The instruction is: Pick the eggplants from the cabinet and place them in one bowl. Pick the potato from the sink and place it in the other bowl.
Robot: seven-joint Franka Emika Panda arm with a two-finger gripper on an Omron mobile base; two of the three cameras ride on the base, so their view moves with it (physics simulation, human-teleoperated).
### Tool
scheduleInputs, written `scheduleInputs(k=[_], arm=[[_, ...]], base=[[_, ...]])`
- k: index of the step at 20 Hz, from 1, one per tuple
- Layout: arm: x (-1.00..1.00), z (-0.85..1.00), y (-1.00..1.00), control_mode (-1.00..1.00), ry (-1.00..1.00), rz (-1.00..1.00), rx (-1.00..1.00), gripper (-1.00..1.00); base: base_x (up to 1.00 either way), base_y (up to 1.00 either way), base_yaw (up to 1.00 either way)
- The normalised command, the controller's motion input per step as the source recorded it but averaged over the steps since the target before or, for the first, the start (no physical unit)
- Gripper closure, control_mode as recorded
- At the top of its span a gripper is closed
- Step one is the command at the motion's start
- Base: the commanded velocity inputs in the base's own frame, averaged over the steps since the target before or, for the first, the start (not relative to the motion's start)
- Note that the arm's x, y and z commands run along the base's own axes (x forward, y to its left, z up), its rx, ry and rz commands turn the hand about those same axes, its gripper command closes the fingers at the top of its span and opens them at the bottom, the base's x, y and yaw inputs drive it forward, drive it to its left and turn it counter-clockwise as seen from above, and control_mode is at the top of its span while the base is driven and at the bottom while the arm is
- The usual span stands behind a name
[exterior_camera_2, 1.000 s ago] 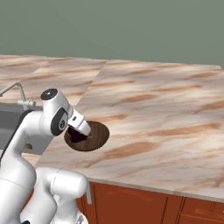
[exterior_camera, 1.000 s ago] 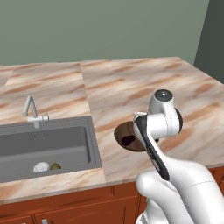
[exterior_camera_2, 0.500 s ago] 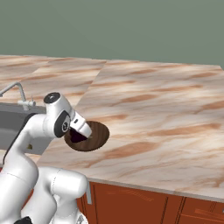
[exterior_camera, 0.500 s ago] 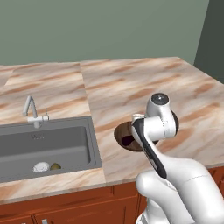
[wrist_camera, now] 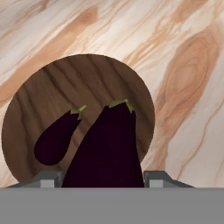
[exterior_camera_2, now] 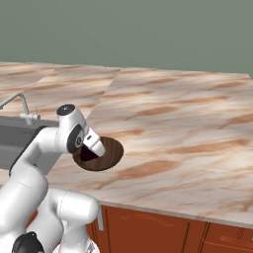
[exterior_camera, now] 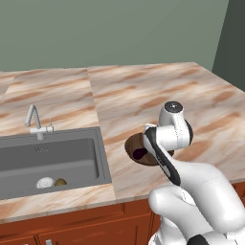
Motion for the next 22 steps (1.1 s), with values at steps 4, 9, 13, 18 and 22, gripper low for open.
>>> scheduleInputs(k=[4, 9, 13, 18, 22], arm=[[0.16, -0.12, 0.00, -1.00, 0.00, -0.04, 0.01, 1.00], [0.16, -0.16, 0.00, -1.00, 0.00, -0.05, 0.00, 1.00], [0.15, -0.18, 0.00, -1.00, 0.00, -0.05, 0.00, 1.00], [0.13, -0.19, 0.00, -1.00, 0.01, -0.05, 0.01, 1.00], [0.11, -0.19, 0.00, -1.00, 0.02, -0.04, 0.01, 1.00]], base=[[0.00, 0.00, 0.00], [0.00, 0.00, 0.00], [0.00, 0.00, 0.00], [0.00, 0.00, 0.00], [0.00, 0.00, 0.00]])
